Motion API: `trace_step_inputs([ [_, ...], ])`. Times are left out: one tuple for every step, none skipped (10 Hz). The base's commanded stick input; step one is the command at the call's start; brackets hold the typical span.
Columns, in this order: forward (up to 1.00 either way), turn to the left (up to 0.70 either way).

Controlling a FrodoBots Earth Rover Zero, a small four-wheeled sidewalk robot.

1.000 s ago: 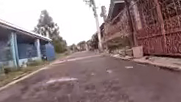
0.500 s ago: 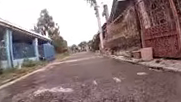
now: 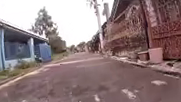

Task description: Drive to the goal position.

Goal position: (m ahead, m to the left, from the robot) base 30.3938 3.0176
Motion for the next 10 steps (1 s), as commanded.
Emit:
trace_step_inputs([
  [1.0, 0.36],
  [1.0, 0.35],
  [1.0, 0.12],
  [1.0, 0.02],
  [1.0, 0.02],
  [1.0, 0.03],
  [1.0, 0.29],
  [1.0, 0.23],
  [1.0, 0.0],
  [1.0, 0.0],
])
